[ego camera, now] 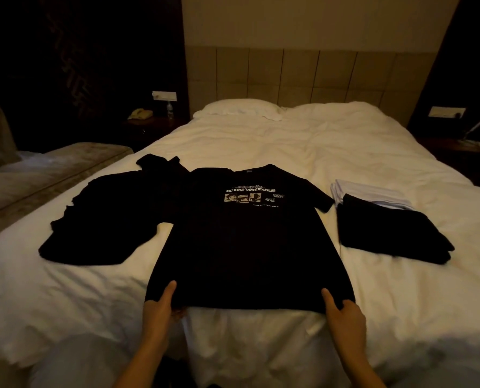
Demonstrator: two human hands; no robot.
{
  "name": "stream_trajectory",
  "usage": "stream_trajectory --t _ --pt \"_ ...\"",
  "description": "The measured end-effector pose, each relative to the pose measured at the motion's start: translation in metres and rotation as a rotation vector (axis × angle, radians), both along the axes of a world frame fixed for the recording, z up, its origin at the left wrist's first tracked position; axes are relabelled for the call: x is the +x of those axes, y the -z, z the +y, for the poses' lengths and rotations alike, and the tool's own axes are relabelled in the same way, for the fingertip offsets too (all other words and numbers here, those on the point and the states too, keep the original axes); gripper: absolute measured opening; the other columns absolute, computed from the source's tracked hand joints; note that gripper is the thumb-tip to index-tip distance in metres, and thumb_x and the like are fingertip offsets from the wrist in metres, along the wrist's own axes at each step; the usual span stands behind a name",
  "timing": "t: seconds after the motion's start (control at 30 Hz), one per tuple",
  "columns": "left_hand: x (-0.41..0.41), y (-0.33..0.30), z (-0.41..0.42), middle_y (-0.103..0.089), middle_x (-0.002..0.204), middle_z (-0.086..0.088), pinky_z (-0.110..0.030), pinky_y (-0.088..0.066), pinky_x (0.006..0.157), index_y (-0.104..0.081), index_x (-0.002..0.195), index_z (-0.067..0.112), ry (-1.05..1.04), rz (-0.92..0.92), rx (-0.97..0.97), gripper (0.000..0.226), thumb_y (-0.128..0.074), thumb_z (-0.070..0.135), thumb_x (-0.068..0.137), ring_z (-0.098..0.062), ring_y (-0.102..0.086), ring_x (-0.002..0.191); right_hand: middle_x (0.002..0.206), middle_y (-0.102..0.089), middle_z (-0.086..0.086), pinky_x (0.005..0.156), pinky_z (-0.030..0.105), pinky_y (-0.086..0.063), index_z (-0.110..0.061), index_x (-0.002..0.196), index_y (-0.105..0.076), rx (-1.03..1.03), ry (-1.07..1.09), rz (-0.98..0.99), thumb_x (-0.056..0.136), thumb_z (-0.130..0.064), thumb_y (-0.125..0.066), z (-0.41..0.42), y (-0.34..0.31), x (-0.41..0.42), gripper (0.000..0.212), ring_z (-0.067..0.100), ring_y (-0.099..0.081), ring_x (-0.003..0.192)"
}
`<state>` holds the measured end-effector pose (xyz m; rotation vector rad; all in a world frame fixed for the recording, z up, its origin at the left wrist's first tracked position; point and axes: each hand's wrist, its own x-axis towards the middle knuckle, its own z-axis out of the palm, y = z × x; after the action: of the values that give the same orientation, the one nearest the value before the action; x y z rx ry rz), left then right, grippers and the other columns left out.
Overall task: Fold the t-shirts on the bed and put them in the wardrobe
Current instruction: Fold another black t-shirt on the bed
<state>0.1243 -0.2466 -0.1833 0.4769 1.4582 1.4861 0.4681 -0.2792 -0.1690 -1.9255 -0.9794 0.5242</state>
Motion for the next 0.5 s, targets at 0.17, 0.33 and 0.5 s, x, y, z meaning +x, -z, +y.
stream_trajectory --t 0.17,0.33,0.5 --pt "0.014 0.003 -0.012 -0.067 0.074 -0.02 -0.031 -0.056 0.047 -0.063 0.09 0.002 0.204 -0.013 -0.217 0.037 -0.06 0.039 0.094 -0.032 -0.064 0.066 0.047 -0.062 0.01 0.057 0.036 -0.051 -0.005 0.044 -0.06 -0.123 0.02 0.237 0.089 -0.054 -0.061 -0.004 0.015 -0.007 0.067 0.03 -0.062 0.05" --pt "0.035 0.002 -0.014 -0.066 0.102 -0.02 -0.036 -0.056 0.067 -0.056 0.115 0.013 0.294 -0.332 -0.127 0.024 -0.058 0.027 0.096 -0.032 -0.065 0.09 0.072 -0.07 0.022 0.049 0.029 -0.056 0.005 0.08 -0.068 -0.054 0.023 0.836 0.09 -0.026 -0.069 -0.01 0.006 -0.029 0.033 0.029 -0.068 0.064" --pt "0.044 0.0 -0.011 -0.067 0.115 -0.017 -0.037 -0.061 0.062 -0.056 0.132 0.012 0.143 -0.578 0.088 0.056 -0.066 0.016 0.077 -0.027 -0.072 0.087 0.098 -0.071 0.016 0.059 0.028 -0.06 -0.004 0.108 -0.065 0.246 -0.005 1.141 0.062 -0.025 -0.086 -0.007 -0.005 -0.043 0.055 0.027 -0.071 0.081"
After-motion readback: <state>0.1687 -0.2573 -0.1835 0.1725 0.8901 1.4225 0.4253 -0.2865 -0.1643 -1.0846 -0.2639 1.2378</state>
